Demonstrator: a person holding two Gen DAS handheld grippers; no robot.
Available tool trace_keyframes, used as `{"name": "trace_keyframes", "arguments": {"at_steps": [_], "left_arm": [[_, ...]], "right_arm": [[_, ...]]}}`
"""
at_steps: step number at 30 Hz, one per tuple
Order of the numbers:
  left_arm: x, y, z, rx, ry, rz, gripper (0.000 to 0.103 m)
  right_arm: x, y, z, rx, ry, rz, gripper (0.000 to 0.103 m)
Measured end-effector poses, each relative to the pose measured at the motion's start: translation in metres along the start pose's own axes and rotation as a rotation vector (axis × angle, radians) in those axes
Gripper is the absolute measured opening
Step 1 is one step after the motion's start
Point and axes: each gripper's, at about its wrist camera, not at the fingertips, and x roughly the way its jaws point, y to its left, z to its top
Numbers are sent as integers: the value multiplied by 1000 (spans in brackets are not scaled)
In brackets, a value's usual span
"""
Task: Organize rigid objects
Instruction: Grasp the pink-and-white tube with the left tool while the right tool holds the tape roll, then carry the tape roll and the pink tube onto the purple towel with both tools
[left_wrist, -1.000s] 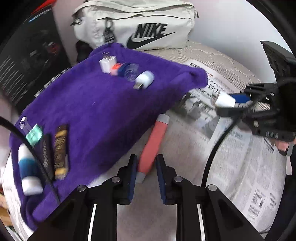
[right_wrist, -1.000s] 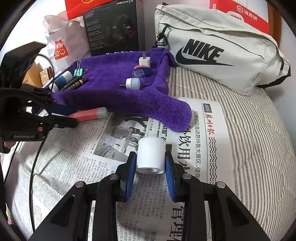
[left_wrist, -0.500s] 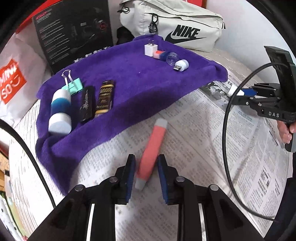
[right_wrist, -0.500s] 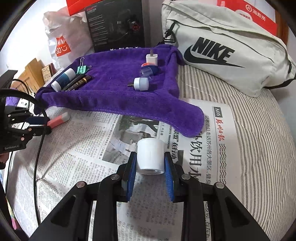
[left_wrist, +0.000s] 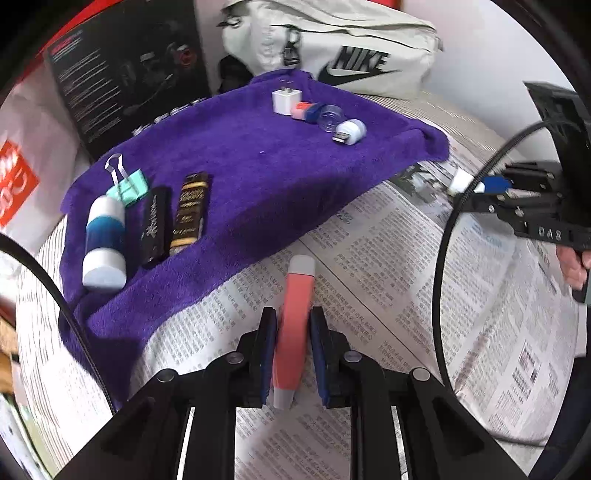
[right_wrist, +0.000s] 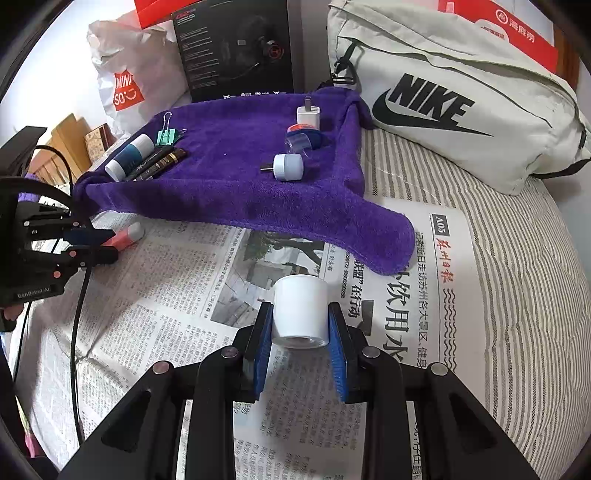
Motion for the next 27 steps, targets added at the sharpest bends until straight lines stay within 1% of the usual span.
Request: {"name": "trace_keyframes", "arguments": {"at_steps": [2, 5, 9, 16, 27], "left_arm": [[0, 0, -1, -28, -8, 7, 18], [-2, 5, -4, -108, -23, -1, 18], [-6, 9, -7, -155, -33, -5, 18], [-22, 13, -6, -181, -71, -5, 18], [-37, 14, -3, -182, -101, 0, 18]], "right_arm": [[0, 2, 3, -4, 7, 2, 29], [-1, 6, 9, -7, -1, 5, 29], [-3, 11, 15, -22, 0, 6, 29], [-8, 17, 20, -41, -7, 7, 29], [-11, 26, 23, -54, -11, 21, 29]]}}
